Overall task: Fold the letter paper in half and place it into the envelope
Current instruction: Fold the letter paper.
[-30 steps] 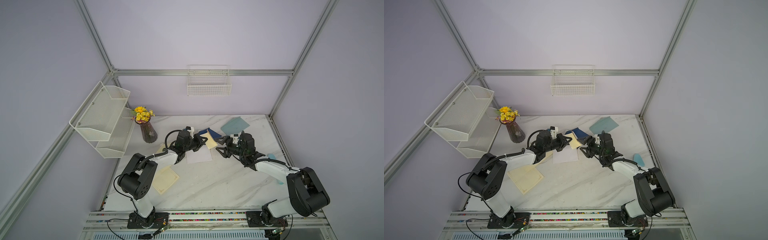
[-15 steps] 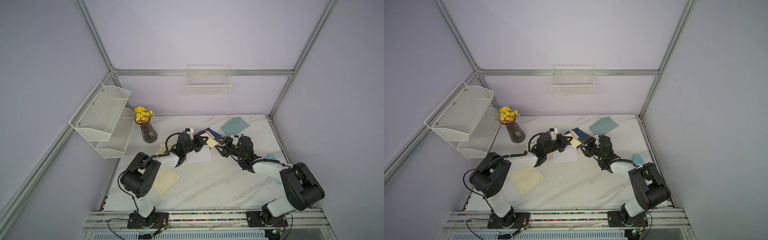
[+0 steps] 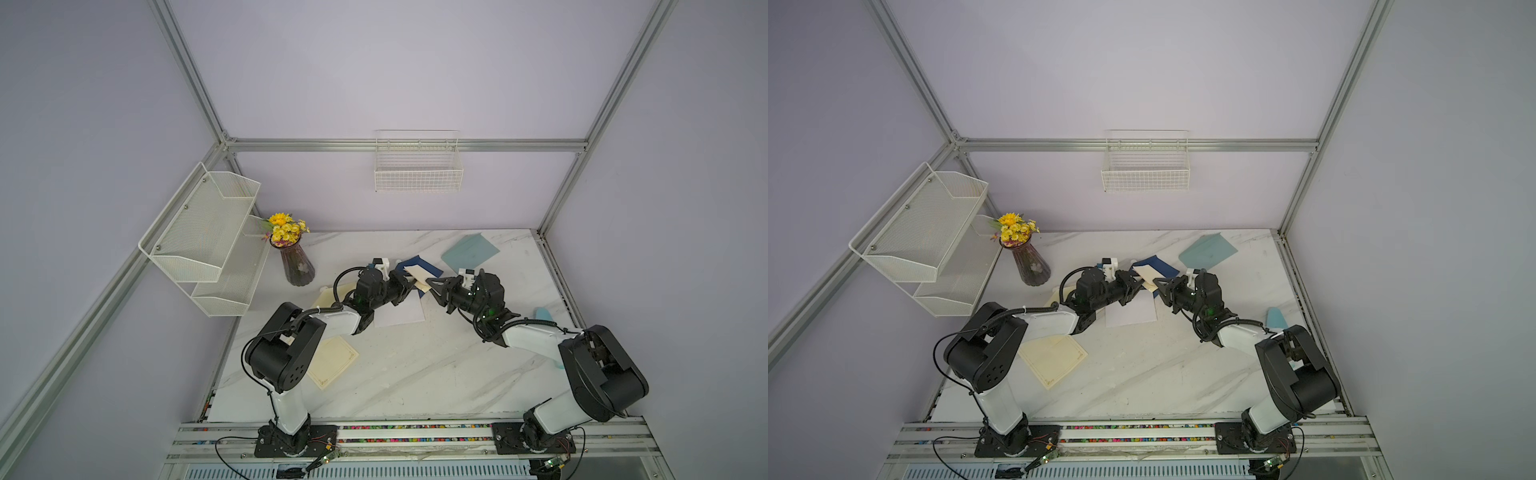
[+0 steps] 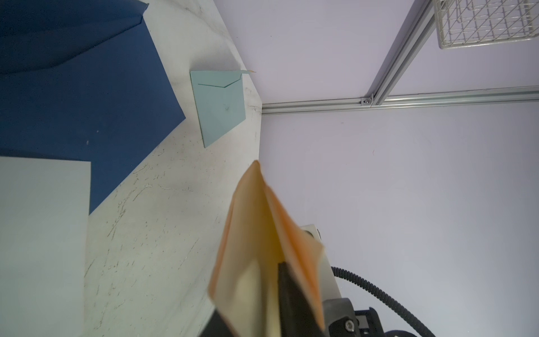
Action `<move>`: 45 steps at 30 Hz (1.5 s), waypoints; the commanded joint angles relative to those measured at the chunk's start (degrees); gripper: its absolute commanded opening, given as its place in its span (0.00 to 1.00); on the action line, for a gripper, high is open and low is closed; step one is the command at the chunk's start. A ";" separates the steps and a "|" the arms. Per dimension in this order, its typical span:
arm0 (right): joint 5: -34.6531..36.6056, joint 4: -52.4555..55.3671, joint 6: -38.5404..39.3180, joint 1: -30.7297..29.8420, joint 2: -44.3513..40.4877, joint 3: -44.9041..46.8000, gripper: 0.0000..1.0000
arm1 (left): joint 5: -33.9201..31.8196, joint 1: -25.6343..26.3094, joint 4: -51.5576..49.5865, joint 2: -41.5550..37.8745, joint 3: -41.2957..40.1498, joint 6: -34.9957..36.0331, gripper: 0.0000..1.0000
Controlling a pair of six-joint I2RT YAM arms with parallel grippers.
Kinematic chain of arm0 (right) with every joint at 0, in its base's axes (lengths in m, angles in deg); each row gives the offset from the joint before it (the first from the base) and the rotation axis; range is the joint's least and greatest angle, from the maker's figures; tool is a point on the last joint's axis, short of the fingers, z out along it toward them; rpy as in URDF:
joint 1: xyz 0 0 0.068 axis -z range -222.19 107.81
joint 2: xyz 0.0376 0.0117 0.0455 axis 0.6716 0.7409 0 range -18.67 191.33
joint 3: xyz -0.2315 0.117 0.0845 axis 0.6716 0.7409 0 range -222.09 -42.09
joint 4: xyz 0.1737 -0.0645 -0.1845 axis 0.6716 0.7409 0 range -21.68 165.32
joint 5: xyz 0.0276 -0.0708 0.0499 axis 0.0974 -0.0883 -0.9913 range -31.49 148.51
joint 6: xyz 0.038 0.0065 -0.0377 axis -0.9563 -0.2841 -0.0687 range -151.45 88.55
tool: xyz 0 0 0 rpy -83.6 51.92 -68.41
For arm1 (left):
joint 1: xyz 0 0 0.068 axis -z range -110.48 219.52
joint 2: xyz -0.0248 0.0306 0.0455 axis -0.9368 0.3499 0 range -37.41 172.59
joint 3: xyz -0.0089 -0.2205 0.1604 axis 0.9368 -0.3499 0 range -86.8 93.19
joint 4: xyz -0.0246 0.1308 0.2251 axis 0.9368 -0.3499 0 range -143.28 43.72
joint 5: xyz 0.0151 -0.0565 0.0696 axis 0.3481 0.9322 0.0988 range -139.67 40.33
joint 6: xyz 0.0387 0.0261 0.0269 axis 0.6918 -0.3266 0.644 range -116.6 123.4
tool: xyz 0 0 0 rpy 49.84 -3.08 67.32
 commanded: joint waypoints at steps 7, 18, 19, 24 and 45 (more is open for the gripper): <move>-5.69 13.62 8.90 2.31 -4.15 -3.33 0.00 | 4.98 -3.86 -17.39 -10.70 -1.01 15.38 1.00; -16.80 18.38 15.10 3.27 -3.31 -6.69 0.00 | 17.06 -9.42 -24.89 -12.83 0.28 32.74 1.00; -17.70 18.38 15.32 3.28 -2.97 -7.08 0.00 | 18.98 -9.67 -24.58 -12.03 0.86 33.51 1.00; -21.28 23.81 19.69 3.19 -2.73 -10.10 0.00 | 26.23 -10.89 -25.13 -9.03 4.58 36.57 1.00; -26.33 29.42 26.12 3.19 0.08 -13.31 0.00 | 35.93 -11.48 -32.91 -4.61 10.79 44.68 0.43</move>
